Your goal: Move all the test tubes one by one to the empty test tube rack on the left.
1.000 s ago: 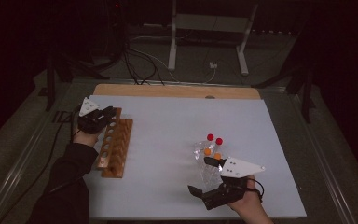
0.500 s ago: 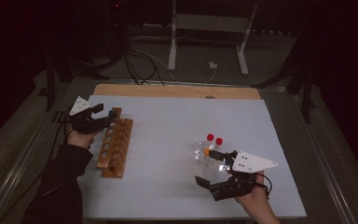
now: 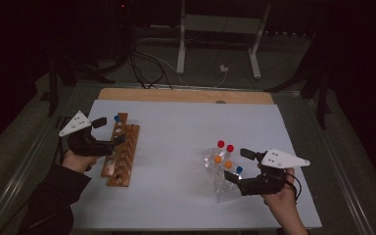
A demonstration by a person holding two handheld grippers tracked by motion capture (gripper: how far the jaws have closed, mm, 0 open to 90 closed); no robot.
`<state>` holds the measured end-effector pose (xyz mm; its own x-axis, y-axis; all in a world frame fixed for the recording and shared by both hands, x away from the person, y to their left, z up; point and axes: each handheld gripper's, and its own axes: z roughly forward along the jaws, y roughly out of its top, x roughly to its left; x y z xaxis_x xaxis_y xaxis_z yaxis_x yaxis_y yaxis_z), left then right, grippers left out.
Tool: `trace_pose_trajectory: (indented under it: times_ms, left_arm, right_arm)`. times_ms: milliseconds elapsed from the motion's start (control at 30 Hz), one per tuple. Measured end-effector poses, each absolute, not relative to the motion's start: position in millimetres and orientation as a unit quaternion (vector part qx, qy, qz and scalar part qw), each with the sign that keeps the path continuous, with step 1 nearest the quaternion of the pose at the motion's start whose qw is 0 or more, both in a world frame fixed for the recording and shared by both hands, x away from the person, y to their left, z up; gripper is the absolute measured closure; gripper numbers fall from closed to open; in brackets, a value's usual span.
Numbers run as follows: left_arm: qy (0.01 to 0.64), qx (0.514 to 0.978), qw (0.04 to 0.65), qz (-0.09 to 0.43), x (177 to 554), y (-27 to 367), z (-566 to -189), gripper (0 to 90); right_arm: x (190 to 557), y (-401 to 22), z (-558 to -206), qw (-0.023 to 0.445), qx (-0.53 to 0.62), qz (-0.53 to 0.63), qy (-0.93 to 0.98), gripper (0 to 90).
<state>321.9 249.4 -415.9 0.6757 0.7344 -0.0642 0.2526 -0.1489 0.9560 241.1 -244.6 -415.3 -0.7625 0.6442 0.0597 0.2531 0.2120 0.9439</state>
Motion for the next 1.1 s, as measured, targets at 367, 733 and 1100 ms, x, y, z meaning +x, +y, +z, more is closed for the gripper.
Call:
trace_pose_trajectory:
  times_ms: [367,733,1100]
  left_arm:
    - [0.293,0.742,0.571,0.194,293,234,-418,2.1]
    - [0.286,0.746,0.572,0.187,290,233,-420,2.1]
    - [0.285,0.749,0.568,0.187,289,233,-423,2.1]
  right_arm:
    - [244,-267,-431,0.187,0.35,0.525,0.753,15.6]
    - [240,-281,-459,0.162,0.383,0.474,0.776,35.3]
    - [244,-272,-472,0.138,0.383,0.441,0.8,59.7]
